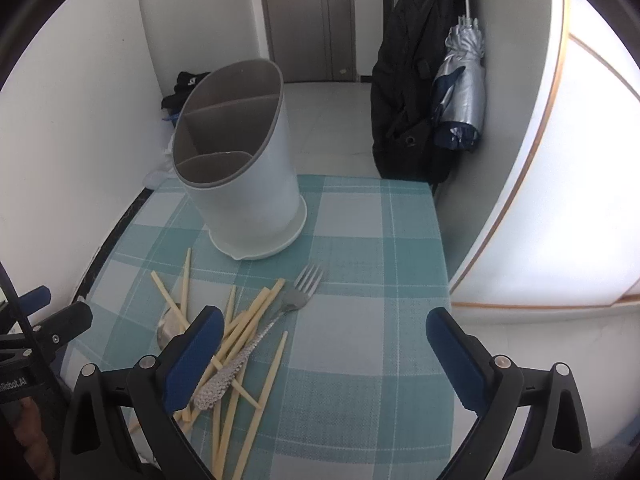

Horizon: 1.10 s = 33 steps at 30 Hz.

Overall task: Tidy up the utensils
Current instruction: 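Grasp the silver fork with the right gripper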

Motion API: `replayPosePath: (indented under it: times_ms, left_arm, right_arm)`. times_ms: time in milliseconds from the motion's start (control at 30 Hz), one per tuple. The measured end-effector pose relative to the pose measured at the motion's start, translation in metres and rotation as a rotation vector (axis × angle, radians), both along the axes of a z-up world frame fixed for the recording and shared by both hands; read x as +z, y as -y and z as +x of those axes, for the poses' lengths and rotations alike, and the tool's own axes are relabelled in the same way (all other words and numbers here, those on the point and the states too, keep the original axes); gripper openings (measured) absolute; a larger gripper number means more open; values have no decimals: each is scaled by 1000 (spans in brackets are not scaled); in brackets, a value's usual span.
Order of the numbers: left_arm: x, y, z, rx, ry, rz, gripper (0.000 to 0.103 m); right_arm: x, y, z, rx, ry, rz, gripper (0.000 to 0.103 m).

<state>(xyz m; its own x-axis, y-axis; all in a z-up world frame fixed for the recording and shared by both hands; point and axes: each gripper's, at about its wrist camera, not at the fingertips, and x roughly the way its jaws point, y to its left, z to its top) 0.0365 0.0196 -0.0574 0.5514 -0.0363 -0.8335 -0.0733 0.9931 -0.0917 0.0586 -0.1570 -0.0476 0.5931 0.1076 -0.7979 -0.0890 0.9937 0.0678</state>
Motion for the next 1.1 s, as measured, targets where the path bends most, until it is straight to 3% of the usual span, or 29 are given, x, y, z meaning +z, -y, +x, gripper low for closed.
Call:
replayPosePath:
  times_ms: [200,267,300,567,800,867,967,1100]
  left_arm:
    - [-8,-17,15,56,-60,-30,102]
    - [-12,-21,18,66,-84,-49,102]
    - [-13,-22,19,70,-94,-59,102]
    - [-17,-24,24,66,-116,-54,102]
    - [-20,-28,24,85,-126,-29,102]
    - [-22,-29,24,92,-128,-22,102]
    - [-23,-29,23,96,-128,-9,102]
    - [-24,-27,22,93,-123,17,102]
  right_arm:
    - [-35,-11,44,101,-201,18,79]
    - [-47,-15,53,108,-267,8,63]
    - [-51,-16,56,107,-277,5,62]
    - [-68,-19,73,62,-298,-39,58]
    - [-70,-30,74,65,-236,-81,57]
    - [-69,-30,73,67,-220,-89,41]
    - [-68,-25,72,47,-208,-61,27]
    - [-62,-22,72,36,-193,-14,19]
